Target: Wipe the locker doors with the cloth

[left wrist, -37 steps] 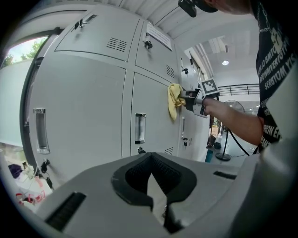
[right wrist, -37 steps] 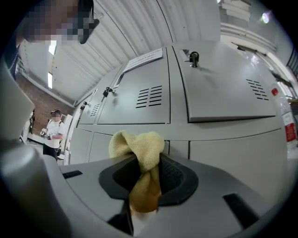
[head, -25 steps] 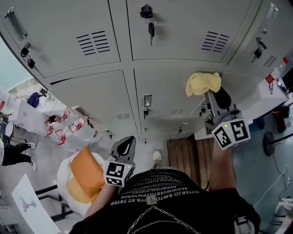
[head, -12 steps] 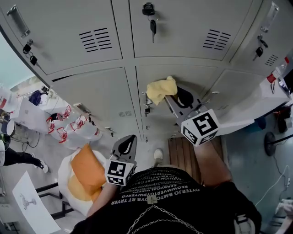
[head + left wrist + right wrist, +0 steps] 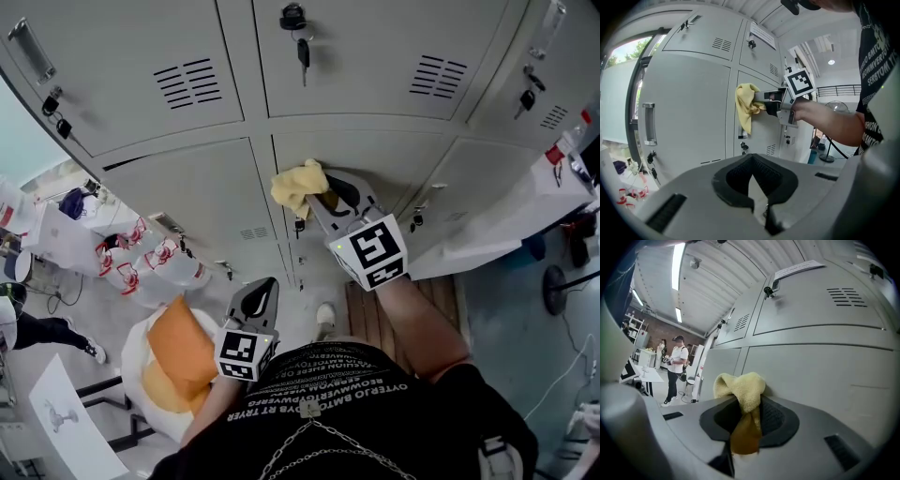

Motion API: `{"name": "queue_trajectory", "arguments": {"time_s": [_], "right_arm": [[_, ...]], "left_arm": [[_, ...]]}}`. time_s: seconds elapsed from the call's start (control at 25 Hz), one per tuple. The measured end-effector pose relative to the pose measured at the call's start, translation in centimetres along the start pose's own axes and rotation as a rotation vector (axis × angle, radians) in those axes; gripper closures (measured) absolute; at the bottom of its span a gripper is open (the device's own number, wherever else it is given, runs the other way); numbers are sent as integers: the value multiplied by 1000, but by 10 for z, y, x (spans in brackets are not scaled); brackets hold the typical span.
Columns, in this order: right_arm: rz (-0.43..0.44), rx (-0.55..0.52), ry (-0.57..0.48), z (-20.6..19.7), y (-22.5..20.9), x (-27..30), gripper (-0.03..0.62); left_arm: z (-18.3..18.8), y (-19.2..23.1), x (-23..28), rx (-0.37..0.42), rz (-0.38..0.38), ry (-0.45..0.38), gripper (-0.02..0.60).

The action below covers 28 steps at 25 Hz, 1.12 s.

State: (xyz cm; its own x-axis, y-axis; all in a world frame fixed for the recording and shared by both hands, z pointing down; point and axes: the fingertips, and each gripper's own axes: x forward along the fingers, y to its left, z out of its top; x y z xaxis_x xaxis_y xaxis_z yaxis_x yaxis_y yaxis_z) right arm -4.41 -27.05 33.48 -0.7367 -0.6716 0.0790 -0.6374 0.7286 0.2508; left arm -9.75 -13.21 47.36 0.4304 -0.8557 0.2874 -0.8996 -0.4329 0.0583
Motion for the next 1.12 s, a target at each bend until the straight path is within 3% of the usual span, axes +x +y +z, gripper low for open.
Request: {"name": "queue_trajectory", "arguments": {"time_s": [0.64,1.12], "right_arm": [[-128,35,23,-17,-49,-39,497],[-301,78,48,-37,-109,-94,495]], "left_arm": [[3,-5,4,5,-38,-2,578],[3,-9,6,17,-67,-1,578]]}}
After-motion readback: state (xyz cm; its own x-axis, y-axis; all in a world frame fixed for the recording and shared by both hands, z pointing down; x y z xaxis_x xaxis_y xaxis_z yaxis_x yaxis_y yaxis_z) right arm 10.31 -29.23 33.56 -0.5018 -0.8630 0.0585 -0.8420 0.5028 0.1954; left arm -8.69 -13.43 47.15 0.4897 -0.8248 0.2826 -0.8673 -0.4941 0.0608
